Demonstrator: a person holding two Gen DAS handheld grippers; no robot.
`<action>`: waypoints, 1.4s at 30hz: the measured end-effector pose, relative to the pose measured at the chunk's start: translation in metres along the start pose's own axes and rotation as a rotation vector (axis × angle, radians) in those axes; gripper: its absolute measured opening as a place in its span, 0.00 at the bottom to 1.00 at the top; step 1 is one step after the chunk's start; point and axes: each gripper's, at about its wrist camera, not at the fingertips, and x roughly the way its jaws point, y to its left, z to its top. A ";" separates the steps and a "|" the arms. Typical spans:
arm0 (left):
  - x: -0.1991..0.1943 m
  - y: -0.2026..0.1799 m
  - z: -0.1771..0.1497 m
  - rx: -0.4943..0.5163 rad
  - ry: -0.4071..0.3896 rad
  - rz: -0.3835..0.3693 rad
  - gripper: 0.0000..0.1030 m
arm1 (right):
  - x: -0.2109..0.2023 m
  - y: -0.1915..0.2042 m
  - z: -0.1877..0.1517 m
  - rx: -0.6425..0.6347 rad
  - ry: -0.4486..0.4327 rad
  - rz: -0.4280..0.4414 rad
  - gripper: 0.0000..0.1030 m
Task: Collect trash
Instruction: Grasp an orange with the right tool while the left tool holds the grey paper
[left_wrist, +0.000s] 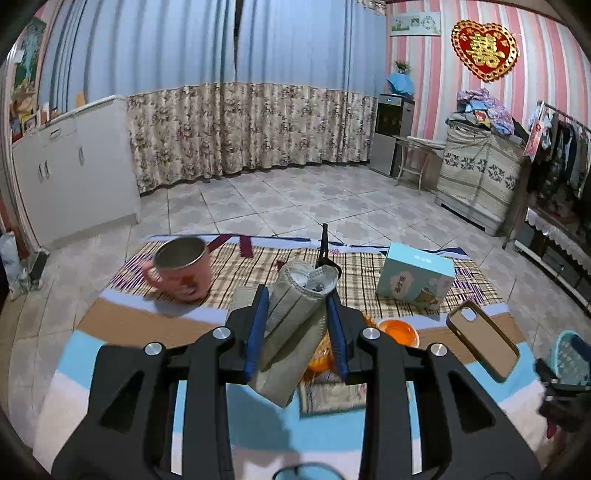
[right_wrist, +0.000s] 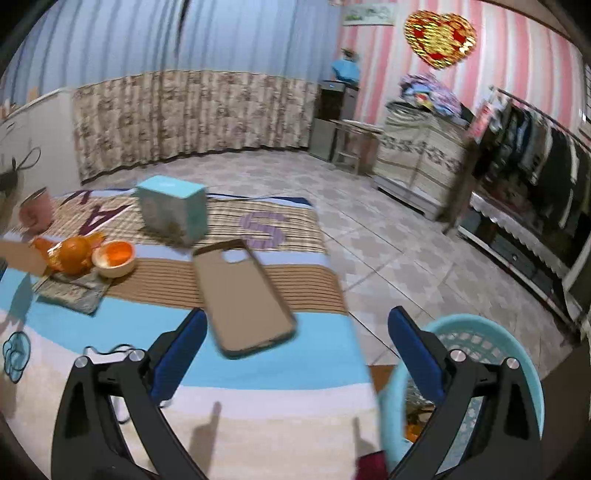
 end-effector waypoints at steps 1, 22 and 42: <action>-0.002 0.004 -0.001 0.002 0.004 0.013 0.29 | -0.002 0.009 0.000 -0.013 -0.001 0.017 0.93; -0.016 0.090 0.000 -0.041 -0.019 0.105 0.29 | 0.036 0.157 0.035 -0.019 0.035 0.317 0.93; -0.003 0.104 0.000 -0.124 0.011 0.070 0.29 | 0.077 0.228 0.044 -0.173 0.122 0.378 0.40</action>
